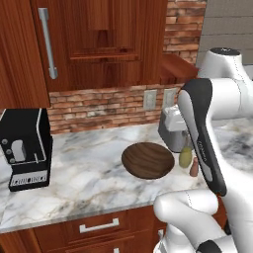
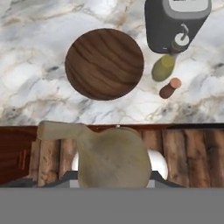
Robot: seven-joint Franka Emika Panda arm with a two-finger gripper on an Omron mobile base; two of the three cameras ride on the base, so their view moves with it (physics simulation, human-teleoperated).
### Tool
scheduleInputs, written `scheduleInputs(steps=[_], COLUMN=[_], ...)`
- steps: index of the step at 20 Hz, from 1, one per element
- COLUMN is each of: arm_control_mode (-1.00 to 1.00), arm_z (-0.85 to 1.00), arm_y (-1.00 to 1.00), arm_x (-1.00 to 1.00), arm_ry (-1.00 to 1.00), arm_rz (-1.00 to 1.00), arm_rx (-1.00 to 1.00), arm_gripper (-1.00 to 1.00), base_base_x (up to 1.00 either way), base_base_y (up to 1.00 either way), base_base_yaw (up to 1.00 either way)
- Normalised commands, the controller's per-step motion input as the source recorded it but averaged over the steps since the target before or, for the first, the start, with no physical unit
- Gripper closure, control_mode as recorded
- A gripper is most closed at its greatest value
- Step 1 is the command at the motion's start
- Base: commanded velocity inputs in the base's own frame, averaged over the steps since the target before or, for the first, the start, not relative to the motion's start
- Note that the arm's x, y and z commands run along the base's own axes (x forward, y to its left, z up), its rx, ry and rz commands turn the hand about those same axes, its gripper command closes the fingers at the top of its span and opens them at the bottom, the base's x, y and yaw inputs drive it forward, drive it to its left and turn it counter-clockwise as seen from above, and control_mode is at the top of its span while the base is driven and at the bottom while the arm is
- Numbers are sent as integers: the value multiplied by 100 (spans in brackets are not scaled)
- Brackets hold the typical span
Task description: Retrieve the bottle and the shaker from the cabinet and place them next to the mixing bowl on the counter. Then add garlic from the fridge to the mixing bowl.
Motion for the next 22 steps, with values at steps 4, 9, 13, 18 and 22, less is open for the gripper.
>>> scheduleInputs(steps=[4,9,13,18,22], arm_control_mode=[-100,-100,-100,-100,-100], arm_z=[-89,-92,-70,-72,-68], arm_y=[52,23,0,0,0], arm_x=[57,70,87,89,82], arm_ry=[0,0,0,0,0], arm_rz=[0,0,0,0,0], arm_rx=[-8,-1,0,0,0], arm_gripper=[100,100,100,100,100], base_base_x=[0,0,0,0,0], base_base_y=[0,0,0,0,0], base_base_yaw=[0,0,0,0,0])
